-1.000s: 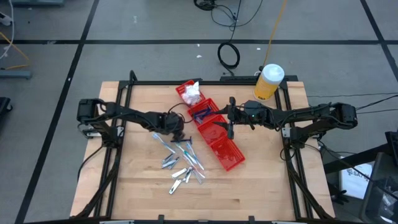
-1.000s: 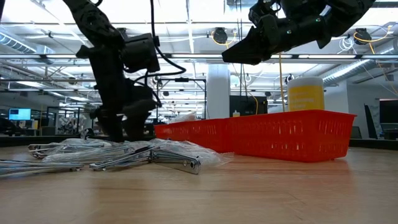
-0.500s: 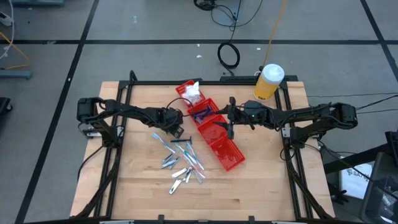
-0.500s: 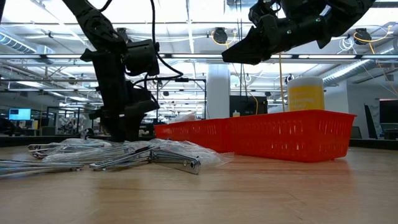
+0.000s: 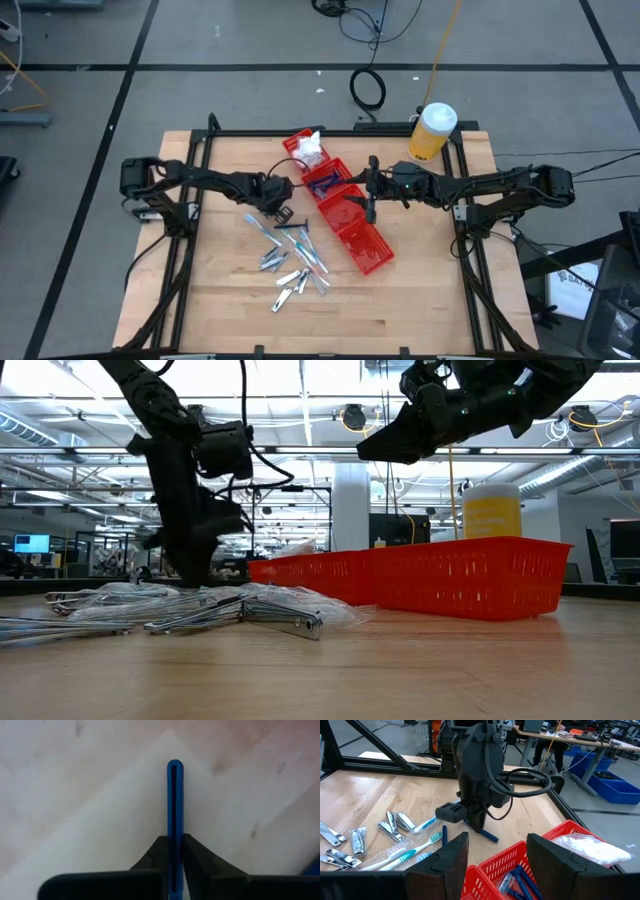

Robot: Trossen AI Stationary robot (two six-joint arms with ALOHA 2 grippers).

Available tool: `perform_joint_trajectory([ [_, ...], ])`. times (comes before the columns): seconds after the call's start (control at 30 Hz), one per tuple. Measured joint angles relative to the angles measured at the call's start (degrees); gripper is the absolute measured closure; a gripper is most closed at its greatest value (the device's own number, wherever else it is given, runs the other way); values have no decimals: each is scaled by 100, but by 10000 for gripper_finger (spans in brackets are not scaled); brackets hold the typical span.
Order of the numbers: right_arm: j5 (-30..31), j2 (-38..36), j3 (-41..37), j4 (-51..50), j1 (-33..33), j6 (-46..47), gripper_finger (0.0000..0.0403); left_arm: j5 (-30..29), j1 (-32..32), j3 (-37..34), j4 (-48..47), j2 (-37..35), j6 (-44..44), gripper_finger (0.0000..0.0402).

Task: Pick & Place Travel size toiletries
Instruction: Put the blue razor into the top middle red bin

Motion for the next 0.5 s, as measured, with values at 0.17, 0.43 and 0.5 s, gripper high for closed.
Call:
perform_joint_trajectory([
  [0.17,-2,0,0,2,-1,0,216,139,-5,-4,90,-619,-111,372],
  [0.43,-1,0,0,0,0,0,216,121,-3,10,1851,-1343,405,384],
  [0.5,0,0,0,-6,1,0,216,135,15,12,2346,-1325,748,372],
])
